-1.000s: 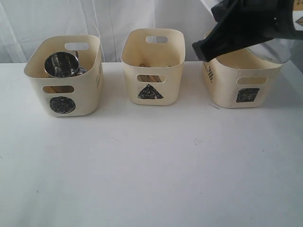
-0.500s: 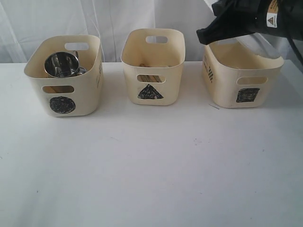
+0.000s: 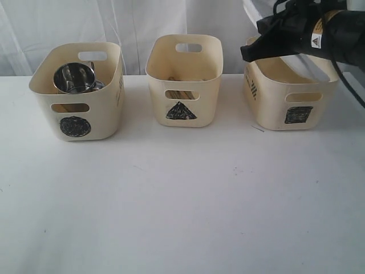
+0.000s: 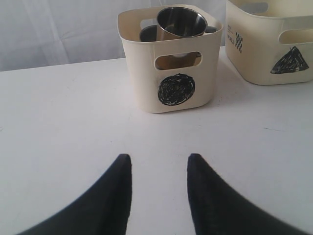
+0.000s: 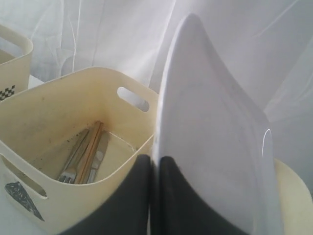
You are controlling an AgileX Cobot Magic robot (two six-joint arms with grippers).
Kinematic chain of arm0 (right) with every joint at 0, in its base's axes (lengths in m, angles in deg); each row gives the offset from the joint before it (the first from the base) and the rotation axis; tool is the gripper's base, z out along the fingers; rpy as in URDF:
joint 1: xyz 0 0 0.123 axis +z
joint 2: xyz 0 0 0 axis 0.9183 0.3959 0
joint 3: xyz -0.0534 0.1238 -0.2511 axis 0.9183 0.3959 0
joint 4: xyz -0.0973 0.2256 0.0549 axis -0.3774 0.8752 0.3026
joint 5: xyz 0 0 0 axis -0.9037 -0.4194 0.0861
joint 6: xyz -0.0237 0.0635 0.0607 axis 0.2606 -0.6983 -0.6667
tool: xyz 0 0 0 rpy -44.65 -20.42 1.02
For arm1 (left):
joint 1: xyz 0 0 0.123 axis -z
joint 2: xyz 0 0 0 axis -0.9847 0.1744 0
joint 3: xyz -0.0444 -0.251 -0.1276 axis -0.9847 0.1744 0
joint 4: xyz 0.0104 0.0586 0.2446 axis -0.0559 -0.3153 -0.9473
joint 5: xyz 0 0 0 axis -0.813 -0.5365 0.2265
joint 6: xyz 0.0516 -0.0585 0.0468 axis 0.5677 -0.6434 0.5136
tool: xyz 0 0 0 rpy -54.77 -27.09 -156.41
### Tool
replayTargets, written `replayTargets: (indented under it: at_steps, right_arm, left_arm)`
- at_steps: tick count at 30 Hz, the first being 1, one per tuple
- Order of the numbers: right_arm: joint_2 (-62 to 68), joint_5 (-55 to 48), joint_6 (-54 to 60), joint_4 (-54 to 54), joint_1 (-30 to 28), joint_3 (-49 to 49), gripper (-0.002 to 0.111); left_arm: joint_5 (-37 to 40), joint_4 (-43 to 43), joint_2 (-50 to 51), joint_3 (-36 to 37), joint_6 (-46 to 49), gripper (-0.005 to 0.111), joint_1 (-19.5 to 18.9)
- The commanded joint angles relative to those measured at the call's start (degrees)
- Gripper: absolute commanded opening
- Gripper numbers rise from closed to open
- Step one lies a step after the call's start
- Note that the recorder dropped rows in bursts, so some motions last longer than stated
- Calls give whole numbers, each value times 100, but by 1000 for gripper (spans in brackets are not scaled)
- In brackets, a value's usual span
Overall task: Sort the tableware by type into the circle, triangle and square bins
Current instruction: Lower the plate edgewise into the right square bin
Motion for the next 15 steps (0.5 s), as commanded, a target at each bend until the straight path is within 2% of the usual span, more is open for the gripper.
replayTargets:
  at_steps: [1, 15]
  right_arm:
    - [206, 442, 130, 113, -113, -170, 0]
    - [908, 560, 130, 478, -235, -474, 0]
  left_arm:
    - [-34, 15, -29, 19, -7, 42, -7]
    - [-34, 15, -29, 19, -7, 42, -7]
